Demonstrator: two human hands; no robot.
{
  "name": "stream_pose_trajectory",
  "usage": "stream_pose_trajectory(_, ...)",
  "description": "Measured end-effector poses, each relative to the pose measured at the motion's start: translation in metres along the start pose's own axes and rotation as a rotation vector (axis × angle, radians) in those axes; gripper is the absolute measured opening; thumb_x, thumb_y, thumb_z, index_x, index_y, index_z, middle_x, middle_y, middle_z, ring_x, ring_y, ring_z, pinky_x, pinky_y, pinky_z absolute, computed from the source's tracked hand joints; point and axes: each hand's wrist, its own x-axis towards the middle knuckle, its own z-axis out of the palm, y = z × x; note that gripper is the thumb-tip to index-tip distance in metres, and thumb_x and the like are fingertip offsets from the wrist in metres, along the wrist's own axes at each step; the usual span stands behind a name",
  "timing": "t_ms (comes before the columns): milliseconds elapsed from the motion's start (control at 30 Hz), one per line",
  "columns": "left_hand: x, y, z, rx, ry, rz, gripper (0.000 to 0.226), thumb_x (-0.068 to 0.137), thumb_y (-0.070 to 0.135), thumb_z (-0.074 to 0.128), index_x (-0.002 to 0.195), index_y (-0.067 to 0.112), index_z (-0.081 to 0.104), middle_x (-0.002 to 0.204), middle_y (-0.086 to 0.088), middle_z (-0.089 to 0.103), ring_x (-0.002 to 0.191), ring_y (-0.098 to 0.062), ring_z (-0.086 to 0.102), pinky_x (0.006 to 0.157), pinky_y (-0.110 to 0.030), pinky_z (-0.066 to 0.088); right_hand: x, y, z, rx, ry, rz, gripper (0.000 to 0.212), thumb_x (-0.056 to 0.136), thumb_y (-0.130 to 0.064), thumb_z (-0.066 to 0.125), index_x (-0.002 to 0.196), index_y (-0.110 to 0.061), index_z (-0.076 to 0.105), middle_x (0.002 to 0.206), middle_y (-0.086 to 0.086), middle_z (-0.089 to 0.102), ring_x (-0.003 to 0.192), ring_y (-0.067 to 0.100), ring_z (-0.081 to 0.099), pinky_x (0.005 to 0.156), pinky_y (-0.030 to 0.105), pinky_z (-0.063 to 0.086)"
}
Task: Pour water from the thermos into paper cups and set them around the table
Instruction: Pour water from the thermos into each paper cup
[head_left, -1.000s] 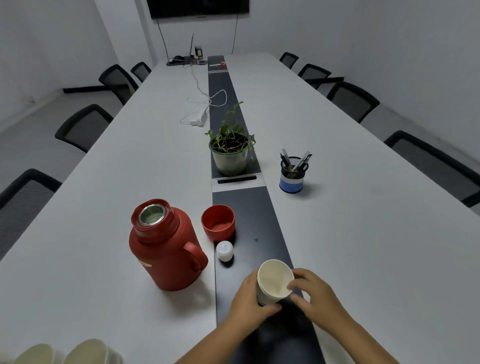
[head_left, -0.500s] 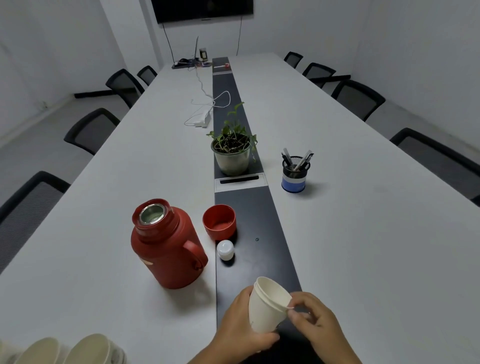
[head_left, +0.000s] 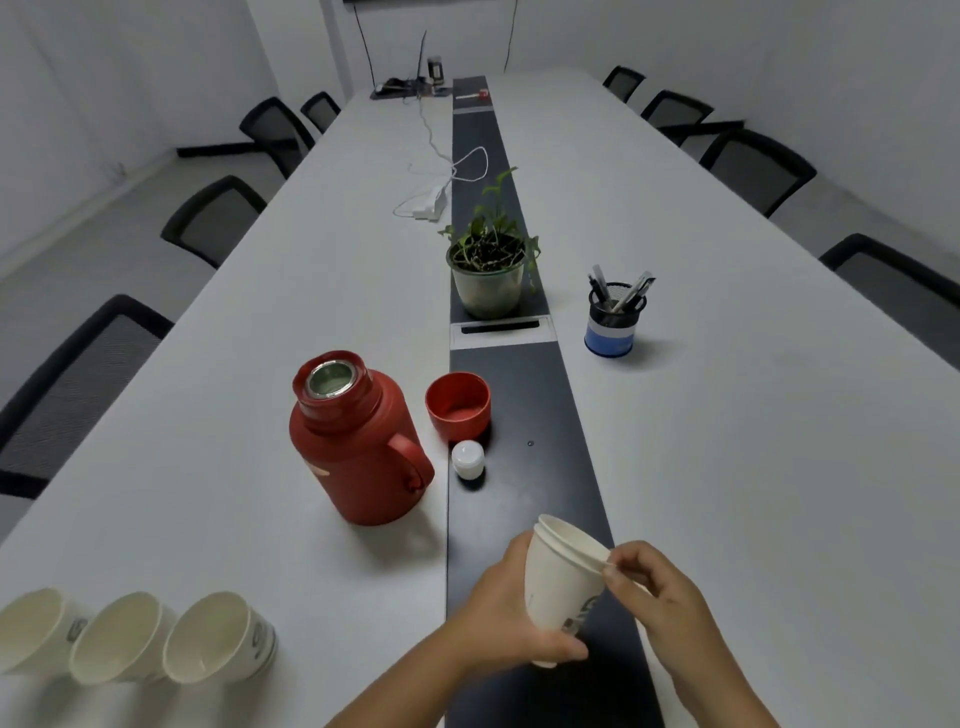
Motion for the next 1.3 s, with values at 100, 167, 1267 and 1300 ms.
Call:
stream_pose_trajectory(100, -0.009, -0.011, -0.002, 0.029, -0.065, 0.017, 0.083, 0.048, 0.047, 0.073, 0.113, 0.057, 0.022, 0.115, 0.03, 0.041, 0.109, 0.006, 0.045, 0.083, -0.01, 0.043, 0.001, -0.006, -0.004, 0.072, 0.083, 0.008, 0.016, 0.088, -0.008, 0.049, 0.074, -0.015, 0.052, 0.078, 0.001, 0.056, 0.079, 0.017, 0.053, 0.074, 0.027, 0.045)
stream_pose_trajectory(167, -0.019, -0.023, 0.001, 0.038, -0.094, -0.008, 0.081, 0.049, 0.046, 0.073, 0.109, 0.062, 0.021, 0.116, 0.032, 0.038, 0.109, 0.012, 0.041, 0.078, -0.004, 0.039, 0.005, -0.01, -0.023, 0.161, 0.207, -0.035, 0.016, 0.088, -0.01, 0.048, 0.076, -0.017, 0.052, 0.077, -0.001, 0.055, 0.077, 0.017, 0.054, 0.077, 0.028, 0.047)
stream_pose_trajectory(1267, 0.065, -0.047, 0.031, -0.123, 0.526, -0.15, 0.091, 0.069, 0.014, 0.076, 0.14, 0.013, 0.019, 0.144, -0.001, 0.022, 0.133, -0.02, 0.03, 0.112, -0.038, 0.028, 0.031, 0.108, -0.026, -0.105, 0.362, -0.012, 0.105, 0.043, 0.01, 0.084, 0.126, -0.027, 0.031, 0.108, -0.014, 0.047, 0.1, 0.01, 0.046, 0.083, 0.02, 0.034)
stream_pose_trajectory(1300, 0.05, -0.053, 0.03, -0.098, 0.539, -0.146, 0.087, 0.072, 0.013, 0.074, 0.139, 0.013, 0.02, 0.142, 0.001, 0.025, 0.133, -0.021, 0.032, 0.112, -0.04, 0.029, 0.031, 0.107, -0.023, -0.116, 0.346, -0.023, 0.102, 0.043, 0.009, 0.084, 0.127, -0.022, 0.034, 0.11, -0.012, 0.049, 0.102, 0.012, 0.046, 0.084, 0.019, 0.034)
